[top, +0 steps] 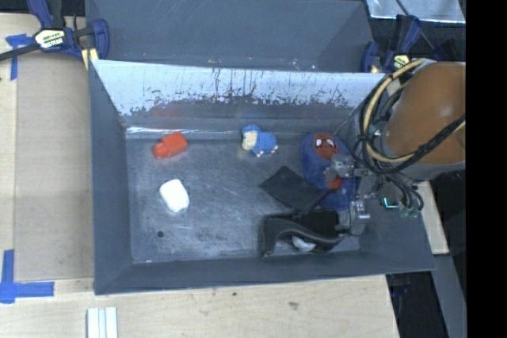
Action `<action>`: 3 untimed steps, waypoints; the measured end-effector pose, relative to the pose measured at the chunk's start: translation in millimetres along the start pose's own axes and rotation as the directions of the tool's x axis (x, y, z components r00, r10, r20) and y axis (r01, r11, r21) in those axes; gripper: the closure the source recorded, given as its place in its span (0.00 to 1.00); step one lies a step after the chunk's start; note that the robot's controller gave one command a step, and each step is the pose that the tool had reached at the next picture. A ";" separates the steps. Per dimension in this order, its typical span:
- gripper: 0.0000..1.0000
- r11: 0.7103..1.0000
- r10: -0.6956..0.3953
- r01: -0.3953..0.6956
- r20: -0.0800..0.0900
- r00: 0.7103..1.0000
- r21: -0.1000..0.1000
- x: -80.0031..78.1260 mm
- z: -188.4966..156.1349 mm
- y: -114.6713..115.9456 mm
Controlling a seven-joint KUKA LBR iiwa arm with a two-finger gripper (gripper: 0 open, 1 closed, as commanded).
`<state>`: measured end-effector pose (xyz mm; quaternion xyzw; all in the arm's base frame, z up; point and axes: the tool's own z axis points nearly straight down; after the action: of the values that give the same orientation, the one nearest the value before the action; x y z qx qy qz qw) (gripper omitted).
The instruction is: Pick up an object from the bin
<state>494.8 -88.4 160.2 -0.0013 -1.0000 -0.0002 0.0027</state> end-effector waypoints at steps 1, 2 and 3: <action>0.00 0.999 -0.046 0.046 -0.004 0.999 0.002 10.3 73.4 25.1; 0.00 0.984 0.178 -0.178 0.000 0.984 0.000 2.7 59.5 20.3; 0.00 0.855 0.518 -0.518 0.010 0.855 -0.003 0.8 59.1 20.4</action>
Offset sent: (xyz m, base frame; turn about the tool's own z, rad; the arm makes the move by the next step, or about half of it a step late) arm -0.0117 0.0320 -0.0902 -0.0509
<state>493.7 -68.0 101.2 -0.2702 -0.9628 0.0003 -0.0028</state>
